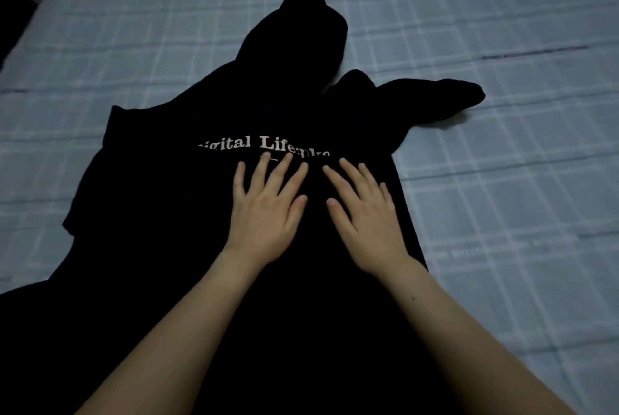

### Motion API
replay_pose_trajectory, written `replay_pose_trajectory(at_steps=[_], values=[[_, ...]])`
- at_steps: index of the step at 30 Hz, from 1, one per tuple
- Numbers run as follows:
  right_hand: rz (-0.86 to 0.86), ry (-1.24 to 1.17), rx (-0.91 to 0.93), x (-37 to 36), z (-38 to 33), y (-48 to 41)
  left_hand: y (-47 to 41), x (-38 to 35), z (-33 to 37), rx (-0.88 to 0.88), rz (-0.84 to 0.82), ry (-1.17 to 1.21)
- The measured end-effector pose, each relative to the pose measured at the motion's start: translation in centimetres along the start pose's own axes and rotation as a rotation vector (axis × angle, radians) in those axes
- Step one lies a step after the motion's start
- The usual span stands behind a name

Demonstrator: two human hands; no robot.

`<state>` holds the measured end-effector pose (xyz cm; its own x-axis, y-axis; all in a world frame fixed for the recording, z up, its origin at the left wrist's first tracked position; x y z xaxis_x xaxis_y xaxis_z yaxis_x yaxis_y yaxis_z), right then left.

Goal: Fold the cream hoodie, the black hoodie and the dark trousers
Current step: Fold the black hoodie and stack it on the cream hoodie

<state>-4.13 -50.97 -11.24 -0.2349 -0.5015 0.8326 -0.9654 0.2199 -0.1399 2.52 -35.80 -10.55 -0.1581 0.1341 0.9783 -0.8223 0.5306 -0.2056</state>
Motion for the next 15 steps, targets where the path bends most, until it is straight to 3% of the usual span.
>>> replay_pose_trajectory(at_steps=[3, 7, 10, 15], values=[[-0.017, -0.090, 0.034, 1.5, 0.1, -0.7, -0.5, 1.1, 0.2, 0.023, 0.025, -0.035], [0.246, -0.060, 0.009, 6.6, 4.1, -3.5, -2.4, 3.6, 1.8, 0.078, 0.111, 0.018], [0.120, -0.171, -0.226, 6.2, 8.8, -7.1, -5.9, 2.7, 4.6, 0.032, 0.109, 0.103], [0.077, -0.426, -0.352, 3.7, 12.1, -10.7, -7.7, -2.2, 6.1, 0.050, 0.029, 0.197]])
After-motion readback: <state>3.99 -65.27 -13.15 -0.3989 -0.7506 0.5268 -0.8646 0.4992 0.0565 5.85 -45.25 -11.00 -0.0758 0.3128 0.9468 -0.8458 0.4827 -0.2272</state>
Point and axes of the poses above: each hand's wrist, its own y-axis away from the middle knuckle, its own x-axis out of the back of the hand, z = x × y, the point moved 5 cm from there along -y, towards the middle knuckle, and after that the axes turned 12 degrees about z, right-handed, at the moved point
